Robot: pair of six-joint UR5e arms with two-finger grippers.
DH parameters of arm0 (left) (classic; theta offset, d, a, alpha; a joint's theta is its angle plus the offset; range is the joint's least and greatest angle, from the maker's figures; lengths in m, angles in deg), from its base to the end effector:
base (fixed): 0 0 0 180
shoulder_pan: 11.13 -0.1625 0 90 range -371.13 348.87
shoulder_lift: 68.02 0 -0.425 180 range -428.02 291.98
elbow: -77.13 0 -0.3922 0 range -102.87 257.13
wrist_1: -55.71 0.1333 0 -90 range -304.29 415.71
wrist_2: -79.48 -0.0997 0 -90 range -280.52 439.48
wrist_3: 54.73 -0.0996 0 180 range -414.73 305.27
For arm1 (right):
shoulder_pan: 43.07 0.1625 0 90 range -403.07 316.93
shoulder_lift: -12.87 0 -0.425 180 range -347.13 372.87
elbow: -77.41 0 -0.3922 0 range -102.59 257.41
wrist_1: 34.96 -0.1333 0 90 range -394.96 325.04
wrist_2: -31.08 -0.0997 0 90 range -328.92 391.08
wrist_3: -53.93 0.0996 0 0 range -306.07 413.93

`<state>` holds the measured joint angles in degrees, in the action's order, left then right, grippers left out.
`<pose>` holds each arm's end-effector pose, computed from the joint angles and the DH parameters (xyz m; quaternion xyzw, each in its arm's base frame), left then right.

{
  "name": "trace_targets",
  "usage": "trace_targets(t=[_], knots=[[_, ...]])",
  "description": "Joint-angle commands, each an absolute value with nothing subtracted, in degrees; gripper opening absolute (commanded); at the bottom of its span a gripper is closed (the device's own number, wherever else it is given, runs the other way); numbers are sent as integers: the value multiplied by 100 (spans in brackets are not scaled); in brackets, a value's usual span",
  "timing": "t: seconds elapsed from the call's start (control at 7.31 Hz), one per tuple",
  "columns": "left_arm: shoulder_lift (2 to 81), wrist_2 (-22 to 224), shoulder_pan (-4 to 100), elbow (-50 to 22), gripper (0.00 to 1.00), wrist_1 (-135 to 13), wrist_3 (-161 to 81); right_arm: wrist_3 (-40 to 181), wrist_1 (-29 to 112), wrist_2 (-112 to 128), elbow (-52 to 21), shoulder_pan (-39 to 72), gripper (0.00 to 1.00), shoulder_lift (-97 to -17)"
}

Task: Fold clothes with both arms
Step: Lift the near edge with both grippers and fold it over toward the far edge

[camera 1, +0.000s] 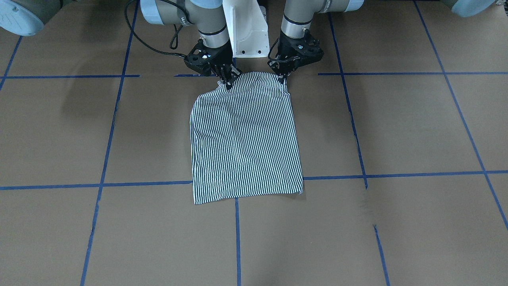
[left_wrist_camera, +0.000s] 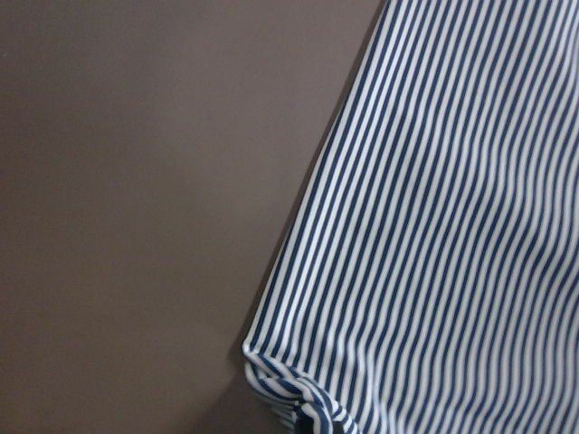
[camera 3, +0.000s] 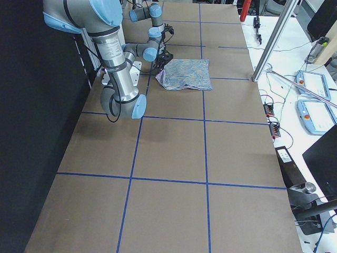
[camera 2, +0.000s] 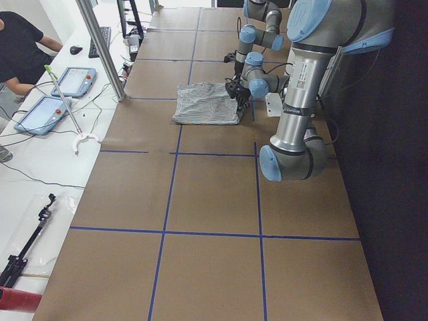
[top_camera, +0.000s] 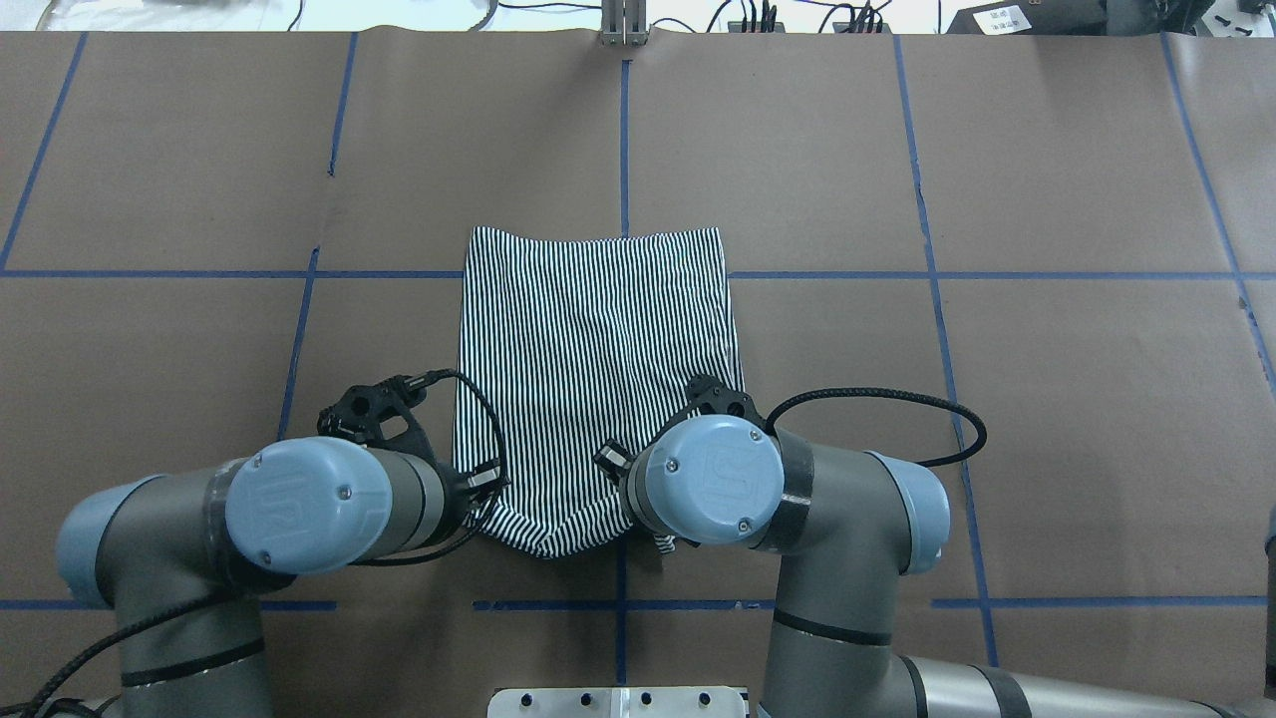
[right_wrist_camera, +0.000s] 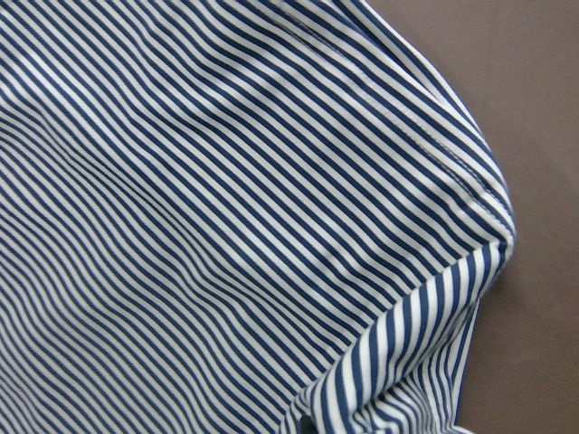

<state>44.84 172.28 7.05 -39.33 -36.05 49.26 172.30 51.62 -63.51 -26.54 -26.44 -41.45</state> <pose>0.4927 -0.2970 0.2416 -0.0063 0.4315 -0.2398 0.8696 -0.5785 -0.3036 0.1889 -0.0813 -0.4402 0.3256 0.8328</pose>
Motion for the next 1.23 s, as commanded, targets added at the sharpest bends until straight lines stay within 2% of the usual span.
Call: trace_targets(t=[0.0, 0.27, 0.41, 0.55, 0.68, 1.09], knots=[[5061, 17264, 1676, -3190, 0, -3675, 4541, 15877, 5082, -6217, -2011, -2007, 0, -3681], [5151, 17989, 2897, -2399, 0, -4357, 3451, 14629, 4269, -5945, -563, -1260, 0, -2944], [5343, 17977, 3051, -1681, 99, -4909, 3422, 14117, 4047, -5927, 1, -1004, 0, -2662], [5519, 17942, 3053, -1100, 100, -5480, 3404, 13921, 3148, -5709, 746, -897, 99, -2425], [5564, 17950, 3053, -1059, 100, -5529, 3395, 13562, 2774, -5594, 1041, -896, 100, -2388], [5521, 17968, 3079, -1085, 100, -5512, 3395, 13454, 2796, -5601, 1114, -809, 100, -2334]])
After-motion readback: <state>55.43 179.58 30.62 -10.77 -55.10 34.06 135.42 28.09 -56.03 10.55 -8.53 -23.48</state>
